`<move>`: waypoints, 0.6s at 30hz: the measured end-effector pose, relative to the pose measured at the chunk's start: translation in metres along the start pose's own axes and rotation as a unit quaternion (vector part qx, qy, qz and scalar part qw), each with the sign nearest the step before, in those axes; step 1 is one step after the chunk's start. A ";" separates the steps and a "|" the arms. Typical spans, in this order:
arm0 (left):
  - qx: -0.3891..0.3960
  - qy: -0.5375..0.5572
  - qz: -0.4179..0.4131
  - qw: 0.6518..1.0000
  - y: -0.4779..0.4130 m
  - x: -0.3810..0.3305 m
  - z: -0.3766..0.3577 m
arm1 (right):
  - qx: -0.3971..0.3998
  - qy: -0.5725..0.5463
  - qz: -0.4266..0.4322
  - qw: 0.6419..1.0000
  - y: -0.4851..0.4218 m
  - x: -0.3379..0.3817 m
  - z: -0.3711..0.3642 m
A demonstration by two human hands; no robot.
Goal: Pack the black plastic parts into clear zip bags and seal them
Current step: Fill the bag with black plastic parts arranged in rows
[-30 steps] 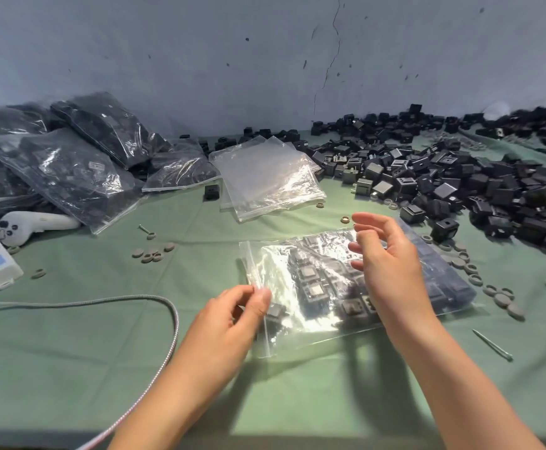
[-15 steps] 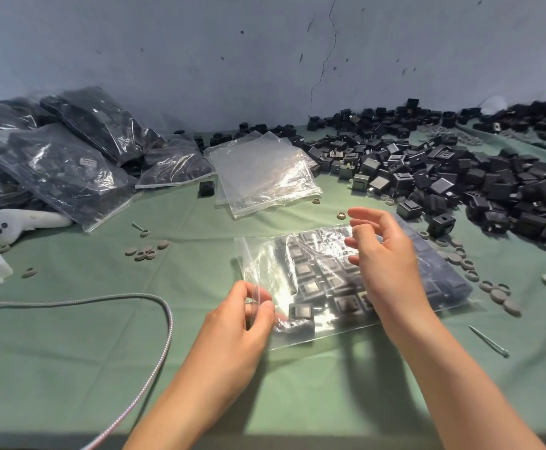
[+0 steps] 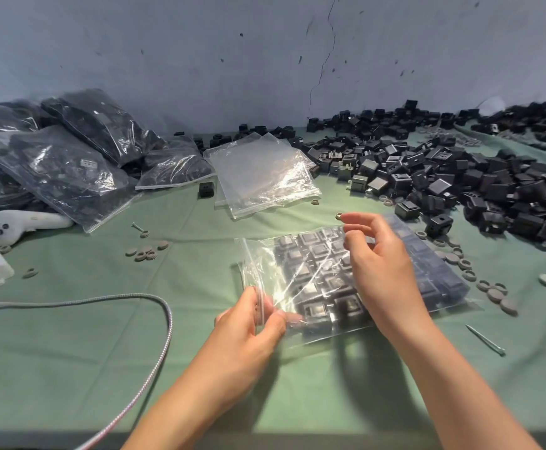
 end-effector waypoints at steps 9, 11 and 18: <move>-0.018 0.012 0.018 1.000 -0.001 0.004 -0.003 | 0.052 0.153 0.076 0.984 0.001 -0.003 0.005; -0.002 0.034 0.025 0.999 0.000 0.004 -0.006 | 0.065 0.165 0.074 0.981 0.001 -0.004 0.006; -0.201 0.019 0.014 0.979 -0.012 0.003 0.029 | 0.001 0.072 -0.002 0.997 -0.020 -0.007 0.029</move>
Point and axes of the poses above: each hand's wrist, its own y-axis away from the middle knuckle, its own z-axis out of the back of the hand, x = y × z, the point moved 5 cm from there along -y, towards the middle knuckle, and after that the axes turned 13 degrees about -x, right-handed, at the moved point
